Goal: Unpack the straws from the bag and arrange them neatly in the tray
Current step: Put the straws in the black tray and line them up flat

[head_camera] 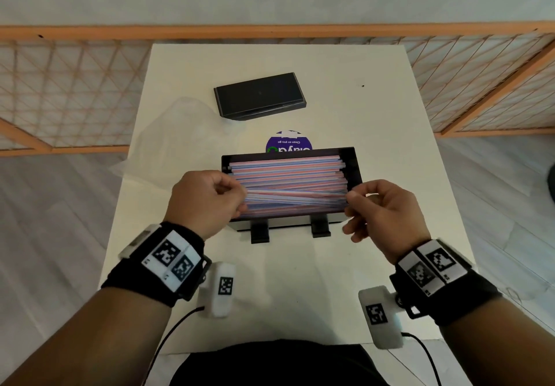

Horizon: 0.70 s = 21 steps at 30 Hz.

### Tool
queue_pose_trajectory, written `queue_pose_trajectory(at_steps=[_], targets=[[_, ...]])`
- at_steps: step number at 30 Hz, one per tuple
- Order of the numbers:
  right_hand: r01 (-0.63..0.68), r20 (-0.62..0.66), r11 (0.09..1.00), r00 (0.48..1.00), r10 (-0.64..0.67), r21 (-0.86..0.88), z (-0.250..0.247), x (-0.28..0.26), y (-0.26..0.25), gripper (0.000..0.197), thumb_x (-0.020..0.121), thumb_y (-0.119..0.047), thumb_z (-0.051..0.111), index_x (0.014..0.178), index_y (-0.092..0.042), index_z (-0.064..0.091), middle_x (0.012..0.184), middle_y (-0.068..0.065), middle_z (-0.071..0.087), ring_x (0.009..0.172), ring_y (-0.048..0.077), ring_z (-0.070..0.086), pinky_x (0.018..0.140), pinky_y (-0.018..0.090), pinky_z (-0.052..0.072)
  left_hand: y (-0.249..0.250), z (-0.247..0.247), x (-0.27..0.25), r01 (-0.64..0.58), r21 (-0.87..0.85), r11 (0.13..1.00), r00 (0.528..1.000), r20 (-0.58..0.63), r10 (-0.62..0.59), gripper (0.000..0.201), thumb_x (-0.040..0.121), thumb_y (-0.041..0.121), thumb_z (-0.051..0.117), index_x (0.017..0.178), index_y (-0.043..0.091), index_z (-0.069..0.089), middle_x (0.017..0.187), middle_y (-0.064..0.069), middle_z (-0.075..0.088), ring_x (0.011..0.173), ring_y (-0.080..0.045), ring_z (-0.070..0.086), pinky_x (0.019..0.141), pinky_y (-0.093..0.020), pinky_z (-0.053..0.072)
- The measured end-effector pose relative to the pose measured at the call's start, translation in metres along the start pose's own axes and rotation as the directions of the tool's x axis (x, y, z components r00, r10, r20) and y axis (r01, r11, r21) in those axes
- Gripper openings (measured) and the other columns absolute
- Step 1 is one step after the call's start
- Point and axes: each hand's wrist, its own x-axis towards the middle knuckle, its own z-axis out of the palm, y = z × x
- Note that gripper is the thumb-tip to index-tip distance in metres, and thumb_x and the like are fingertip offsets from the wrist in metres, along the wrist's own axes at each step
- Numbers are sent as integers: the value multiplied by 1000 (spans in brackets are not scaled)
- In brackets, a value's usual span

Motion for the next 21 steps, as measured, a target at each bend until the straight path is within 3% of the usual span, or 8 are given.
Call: queue_pose_trajectory(at_steps=[1, 3, 5, 7, 11, 15, 18, 21], targets=[[98, -34, 982, 994, -105, -161, 0, 1, 2, 9, 87, -19, 70, 89, -13, 63, 68, 6, 67, 56, 22, 67, 56, 34, 54, 2, -1, -3, -71, 149, 986, 997, 14, 70, 8, 85, 23, 75, 86, 15, 75, 82, 4, 77, 72, -12, 73, 81, -29, 58], [344, -15, 822, 920, -393, -453, 3, 1, 4, 10, 83, -22, 71, 89, -20, 64, 70, -5, 65, 64, 9, 64, 65, 25, 52, 6, -4, -9, -219, 418, 882, 976, 93, 198, 15, 88, 24, 71, 99, 15, 76, 94, 2, 76, 84, -14, 69, 82, -21, 48], [545, 149, 608, 803, -577, -577, 10, 2, 6, 22, 82, -26, 69, 100, -14, 66, 89, 0, 66, 81, 16, 63, 76, 29, 53, 8, -5, -11, -317, 510, 800, 948, 203, 246, 18, 92, 14, 61, 104, 7, 73, 99, -9, 75, 92, -26, 70, 82, -31, 51], [610, 343, 468, 771, -536, -640, 22, 6, 10, 45, 83, -40, 60, 114, -8, 63, 111, 7, 64, 104, 28, 58, 92, 37, 49, 8, -6, -11, -363, 535, 763, 929, 266, 256, 23, 92, 7, 55, 110, 6, 70, 103, -13, 74, 95, -30, 69, 84, -37, 55], [617, 573, 242, 787, -230, -749, 43, 8, 14, 74, 85, -65, 20, 140, -23, 47, 150, -4, 44, 144, 26, 29, 117, 52, 20, 5, -9, -7, -366, 499, 786, 930, 164, 329, 19, 86, 6, 69, 102, 13, 76, 92, -1, 77, 80, -16, 70, 76, -15, 47], [645, 595, 259, 764, -250, -719, 43, 9, 10, 76, 84, -64, 14, 141, -27, 47, 149, -10, 45, 146, 20, 26, 119, 52, 13, 0, -14, -4, -231, 431, 872, 961, -38, 273, 8, 86, 14, 71, 91, 21, 72, 74, 18, 63, 65, 3, 59, 61, -3, 36], [631, 589, 233, 775, -227, -740, 42, 10, 10, 67, 85, -60, 17, 133, -30, 53, 143, -14, 51, 144, 22, 31, 116, 57, 17, -8, -14, 2, -64, 293, 954, 982, -154, 113, 4, 91, 22, 64, 88, 24, 65, 79, 12, 66, 73, -14, 67, 69, -25, 53], [679, 604, 362, 734, -310, -639, 38, 11, 8, 53, 89, -48, 32, 132, -29, 54, 139, -14, 54, 141, 21, 36, 115, 56, 21, -17, -10, 6, 57, 154, 986, 992, -119, -38, 18, 96, 45, 54, 95, 28, 59, 91, 9, 66, 88, -24, 69, 84, -49, 57]])
